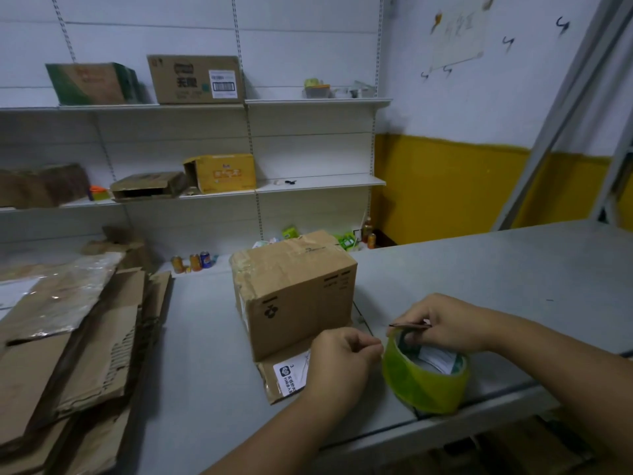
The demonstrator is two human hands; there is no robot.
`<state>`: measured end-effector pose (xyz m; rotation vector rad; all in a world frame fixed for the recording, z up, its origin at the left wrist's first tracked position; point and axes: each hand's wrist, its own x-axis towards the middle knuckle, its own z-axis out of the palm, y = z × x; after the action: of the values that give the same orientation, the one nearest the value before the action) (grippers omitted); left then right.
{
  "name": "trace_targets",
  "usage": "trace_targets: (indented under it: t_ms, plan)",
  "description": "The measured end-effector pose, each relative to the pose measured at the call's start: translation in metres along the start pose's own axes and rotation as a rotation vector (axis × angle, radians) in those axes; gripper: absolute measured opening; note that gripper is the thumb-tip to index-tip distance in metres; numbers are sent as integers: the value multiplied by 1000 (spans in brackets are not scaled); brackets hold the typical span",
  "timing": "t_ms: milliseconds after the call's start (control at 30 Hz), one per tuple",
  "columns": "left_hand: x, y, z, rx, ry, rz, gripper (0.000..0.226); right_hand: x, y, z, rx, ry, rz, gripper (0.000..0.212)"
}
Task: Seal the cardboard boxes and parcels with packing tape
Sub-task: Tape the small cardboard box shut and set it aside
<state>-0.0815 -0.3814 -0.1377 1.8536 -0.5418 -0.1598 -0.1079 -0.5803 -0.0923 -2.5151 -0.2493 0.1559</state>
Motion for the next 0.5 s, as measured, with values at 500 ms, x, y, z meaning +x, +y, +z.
trace_targets:
  t_ms: [500]
  plan:
    - [-13,-12,-2,80,14,49,19,-2,-18,-15,13,708,-49,40]
